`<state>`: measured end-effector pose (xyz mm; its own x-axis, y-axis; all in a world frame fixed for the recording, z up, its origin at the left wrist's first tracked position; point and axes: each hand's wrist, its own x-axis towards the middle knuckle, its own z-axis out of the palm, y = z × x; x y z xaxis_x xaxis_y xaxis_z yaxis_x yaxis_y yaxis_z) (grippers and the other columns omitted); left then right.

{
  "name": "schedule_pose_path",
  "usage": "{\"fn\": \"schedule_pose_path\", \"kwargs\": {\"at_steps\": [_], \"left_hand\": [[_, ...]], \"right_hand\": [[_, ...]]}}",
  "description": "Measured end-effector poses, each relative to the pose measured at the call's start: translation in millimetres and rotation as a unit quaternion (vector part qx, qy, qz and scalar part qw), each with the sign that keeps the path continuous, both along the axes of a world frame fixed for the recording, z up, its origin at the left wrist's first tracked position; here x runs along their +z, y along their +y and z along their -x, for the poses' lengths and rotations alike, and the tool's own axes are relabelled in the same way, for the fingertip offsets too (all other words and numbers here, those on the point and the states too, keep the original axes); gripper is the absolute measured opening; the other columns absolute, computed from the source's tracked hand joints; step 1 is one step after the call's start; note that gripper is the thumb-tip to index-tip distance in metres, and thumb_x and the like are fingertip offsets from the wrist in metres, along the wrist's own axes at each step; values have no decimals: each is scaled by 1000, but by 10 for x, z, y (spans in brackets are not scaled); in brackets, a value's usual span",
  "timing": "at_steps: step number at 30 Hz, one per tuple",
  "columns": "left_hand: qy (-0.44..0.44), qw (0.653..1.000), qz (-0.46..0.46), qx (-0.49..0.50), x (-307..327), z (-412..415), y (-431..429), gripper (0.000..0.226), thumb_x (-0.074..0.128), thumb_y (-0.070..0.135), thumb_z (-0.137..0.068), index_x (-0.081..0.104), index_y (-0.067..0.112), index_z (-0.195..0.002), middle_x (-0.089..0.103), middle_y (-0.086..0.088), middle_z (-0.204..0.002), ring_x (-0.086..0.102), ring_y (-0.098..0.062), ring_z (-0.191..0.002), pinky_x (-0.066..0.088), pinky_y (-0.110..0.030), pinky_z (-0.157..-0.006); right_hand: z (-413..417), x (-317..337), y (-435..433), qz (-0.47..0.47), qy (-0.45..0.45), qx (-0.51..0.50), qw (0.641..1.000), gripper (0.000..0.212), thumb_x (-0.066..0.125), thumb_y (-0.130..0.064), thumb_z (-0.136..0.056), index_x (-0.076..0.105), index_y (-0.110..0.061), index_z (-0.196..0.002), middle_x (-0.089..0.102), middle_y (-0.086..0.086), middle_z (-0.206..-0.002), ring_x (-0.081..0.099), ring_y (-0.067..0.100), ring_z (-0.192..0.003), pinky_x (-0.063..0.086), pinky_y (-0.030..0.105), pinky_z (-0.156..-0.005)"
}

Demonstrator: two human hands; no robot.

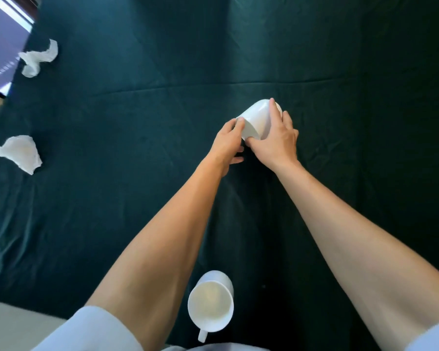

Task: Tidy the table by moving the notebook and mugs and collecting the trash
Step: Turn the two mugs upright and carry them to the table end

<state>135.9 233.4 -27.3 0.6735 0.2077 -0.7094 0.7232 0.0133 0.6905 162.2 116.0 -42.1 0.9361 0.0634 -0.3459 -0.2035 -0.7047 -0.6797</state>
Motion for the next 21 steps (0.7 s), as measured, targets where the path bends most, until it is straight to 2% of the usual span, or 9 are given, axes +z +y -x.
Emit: {"fn": "schedule_pose_path", "kwargs": {"at_steps": [2, 6, 10, 13, 15, 17, 19, 21], "left_hand": [[0, 1000, 15, 8, -10, 20, -27, 49, 40, 59, -101, 48, 41, -146, 60, 3, -140, 65, -25, -113, 59, -37, -81], [-4, 999, 21, 30, 4, 116, -43, 51, 42, 57, -102, 46, 40, -149, 58, 7, -140, 65, -26, -111, 59, -42, -94], [-22, 999, 10, 30, 49, 302, -25, 57, 45, 55, -100, 39, 40, -155, 56, 5, -146, 69, -28, -107, 60, -42, -94], [-56, 997, 16, 49, 200, 482, -22, 55, 44, 48, -104, 33, 41, -158, 55, 4, -148, 69, -29, -112, 60, -42, -93], [-81, 994, 29, 67, 353, 639, -15, 54, 42, 44, -106, 32, 40, -159, 50, 3, -153, 67, -30, -118, 61, -39, -87], [-102, 991, 40, 83, 496, 823, -13, 52, 40, 39, -107, 33, 38, -159, 50, 2, -153, 67, -30, -121, 61, -32, -76], [-131, 985, 51, 98, 612, 1063, -21, 53, 39, 34, -108, 33, 34, -160, 53, 0, -151, 68, -29, -121, 60, -25, -63], [-158, 981, 54, 103, 677, 1319, -48, 55, 41, 30, -107, 31, 28, -162, 54, -1, -148, 67, -30, -122, 60, -22, -58]], "right_hand": [[-8, -4, -37, -18, -3, 4, 1000, 98, 73, -32, -82, 18, -33, -163, 29, 6, -164, 35, 40, -140, 33, 36, -111], [26, 79, -105, -94, 36, -34, 994, 95, 74, -17, -78, 30, -31, -161, 38, 1, -162, 37, 24, -147, 38, 38, -118], [206, 206, -103, -160, 63, -57, 983, 93, 75, -15, -78, 34, -30, -160, 40, -4, -162, 40, 17, -147, 41, 37, -117], [398, 343, -130, -200, 71, -66, 975, 102, 82, -25, -65, 38, -34, -157, 46, -8, -157, 57, 21, -129, 54, 45, -106], [564, 416, -177, -223, 63, -72, 970, 106, 85, -34, -57, 42, -34, -154, 53, -9, -150, 64, 19, -119, 60, 47, -95], [752, 514, -217, -242, 53, -78, 966, 103, 88, -37, -57, 46, -32, -151, 59, -9, -142, 65, 14, -122, 62, 43, -90], [994, 623, -246, -274, 53, -91, 956, 98, 90, -34, -65, 46, -27, -152, 66, -3, -136, 67, 13, -120, 63, 40, -91], [1251, 710, -280, -311, 63, -106, 943, 88, 87, -28, -76, 44, -22, -154, 71, 3, -128, 71, 15, -115, 63, 39, -91]]}}
